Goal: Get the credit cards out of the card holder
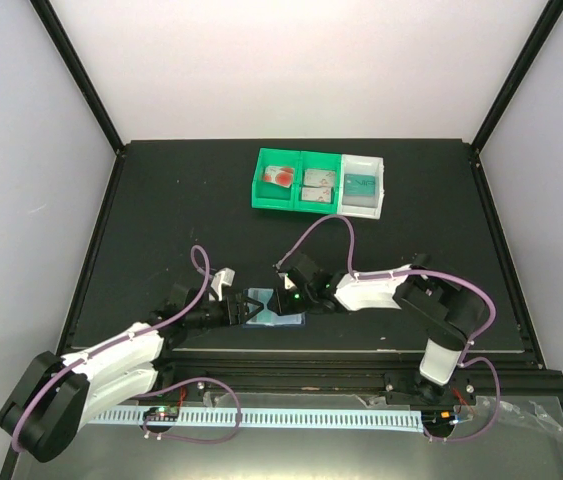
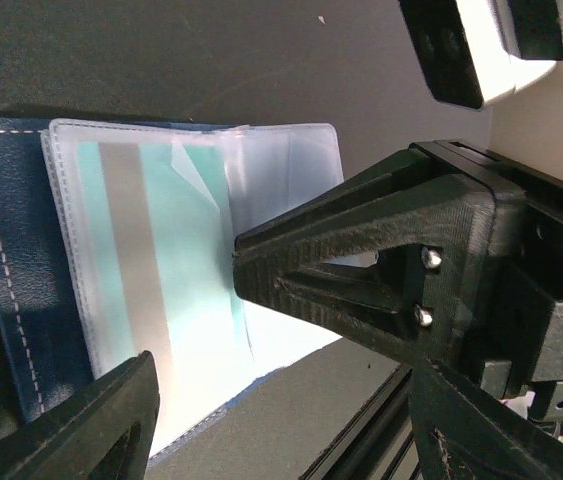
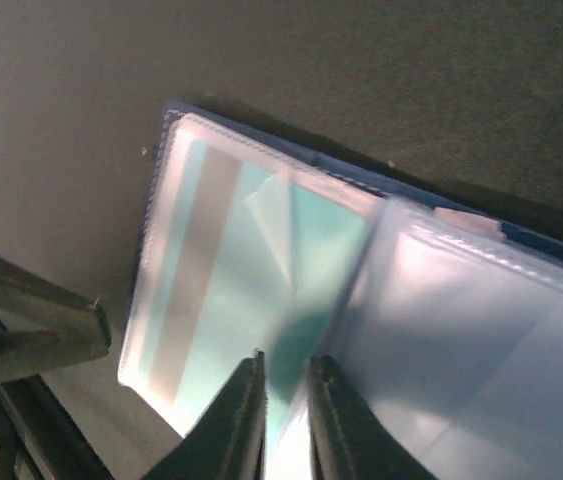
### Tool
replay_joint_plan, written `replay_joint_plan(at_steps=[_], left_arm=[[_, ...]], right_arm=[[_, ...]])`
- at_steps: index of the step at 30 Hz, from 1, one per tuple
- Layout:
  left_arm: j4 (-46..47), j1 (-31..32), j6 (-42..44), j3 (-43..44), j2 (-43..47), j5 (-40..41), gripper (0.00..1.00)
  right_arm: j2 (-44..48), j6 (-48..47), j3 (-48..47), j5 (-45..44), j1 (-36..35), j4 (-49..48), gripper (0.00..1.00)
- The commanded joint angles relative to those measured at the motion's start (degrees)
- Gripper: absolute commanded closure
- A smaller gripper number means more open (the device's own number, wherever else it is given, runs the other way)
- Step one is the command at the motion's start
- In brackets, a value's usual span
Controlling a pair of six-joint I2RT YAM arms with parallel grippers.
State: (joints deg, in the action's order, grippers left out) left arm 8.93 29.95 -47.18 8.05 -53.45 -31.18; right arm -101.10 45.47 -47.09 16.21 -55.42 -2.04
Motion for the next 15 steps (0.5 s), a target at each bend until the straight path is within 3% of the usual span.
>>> replay_joint_plan(at_steps=[1, 7, 15], left_arm=[[1.47, -0.35, -1.13, -0.51, 0.79, -0.42, 0.28], [0.17, -0.4, 1.05, 1.36, -0.18, 0.76, 0.23], [-0.81, -0.48, 3.07, 3.11, -3.0, 3.22, 0.2]], right_arm=[[-1.28, -0.23, 0.89, -3.44, -0.39, 2.59, 0.89], [-1.73, -0.08, 1.65, -5.3, -0.39, 2.2, 0.99], [-1.79, 0.49, 3.18, -5.59, -0.43, 0.98, 0.99]])
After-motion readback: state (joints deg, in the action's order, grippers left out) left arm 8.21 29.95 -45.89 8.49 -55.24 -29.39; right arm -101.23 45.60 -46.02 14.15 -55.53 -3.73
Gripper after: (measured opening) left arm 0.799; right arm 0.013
